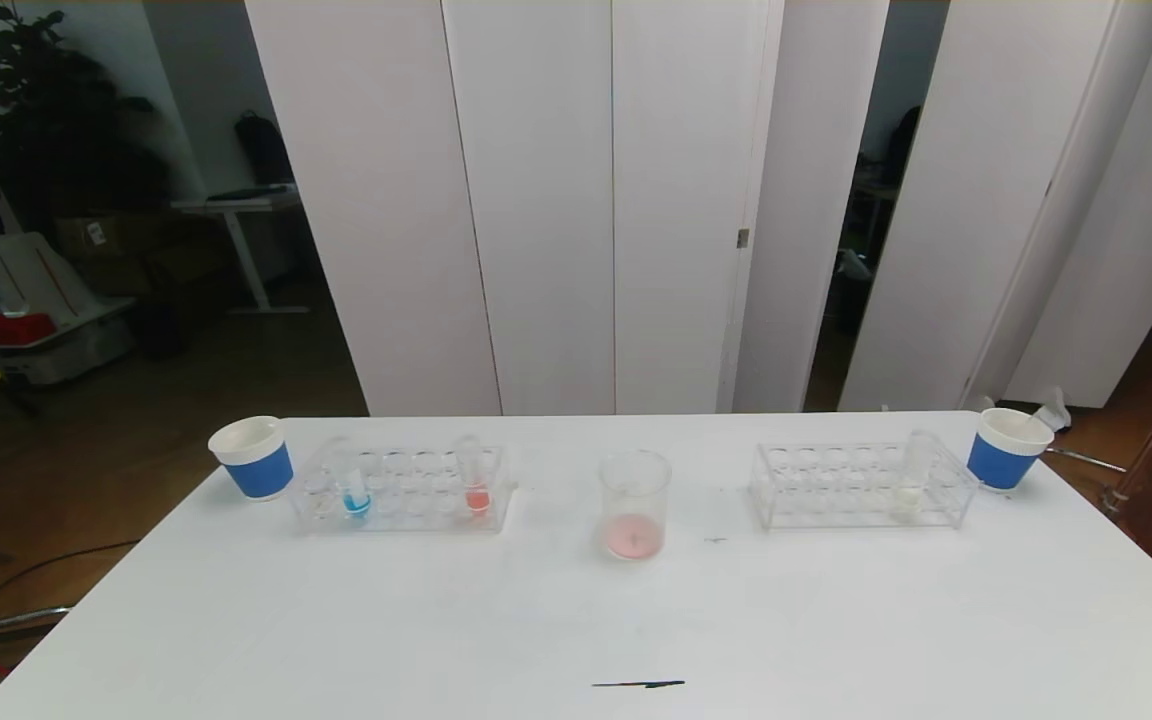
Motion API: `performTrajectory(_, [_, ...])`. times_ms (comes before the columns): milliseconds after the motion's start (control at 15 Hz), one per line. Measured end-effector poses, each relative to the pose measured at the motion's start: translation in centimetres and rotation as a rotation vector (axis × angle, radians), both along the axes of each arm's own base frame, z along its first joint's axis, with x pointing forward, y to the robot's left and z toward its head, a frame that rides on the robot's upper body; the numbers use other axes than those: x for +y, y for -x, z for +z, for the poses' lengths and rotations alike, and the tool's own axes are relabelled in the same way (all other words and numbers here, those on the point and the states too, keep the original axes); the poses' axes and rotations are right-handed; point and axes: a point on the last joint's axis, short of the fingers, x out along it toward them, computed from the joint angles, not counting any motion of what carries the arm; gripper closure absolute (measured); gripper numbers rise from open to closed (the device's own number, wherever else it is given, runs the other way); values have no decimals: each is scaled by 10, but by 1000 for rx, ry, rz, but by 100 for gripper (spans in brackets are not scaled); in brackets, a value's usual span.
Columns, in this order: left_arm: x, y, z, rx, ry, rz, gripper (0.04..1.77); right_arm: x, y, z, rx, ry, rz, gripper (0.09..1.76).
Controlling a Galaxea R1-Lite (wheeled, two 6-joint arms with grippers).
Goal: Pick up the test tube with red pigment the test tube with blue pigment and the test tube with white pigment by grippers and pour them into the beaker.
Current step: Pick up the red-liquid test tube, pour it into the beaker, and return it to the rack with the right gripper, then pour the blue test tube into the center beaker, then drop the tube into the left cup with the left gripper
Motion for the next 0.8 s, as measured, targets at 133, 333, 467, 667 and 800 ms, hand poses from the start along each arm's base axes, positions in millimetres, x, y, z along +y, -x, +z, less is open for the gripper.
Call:
performTrajectory(133, [0, 7, 30, -36, -12, 3, 6, 0, 0, 0, 0, 0, 0, 10])
performTrajectory(333, [0, 0, 76, -48, -14, 5, 6, 0, 0, 0, 0, 0, 0, 10])
performTrajectory(467, [0, -18, 109, -62, -13, 10, 6, 0, 0, 0, 0, 0, 0, 10])
performTrajectory(667, [0, -62, 139, -41, -10, 17, 6, 0, 0, 0, 0, 0, 0, 10])
performTrajectory(800, [0, -98, 147, 13, -6, 18, 6, 0, 0, 0, 0, 0, 0, 10])
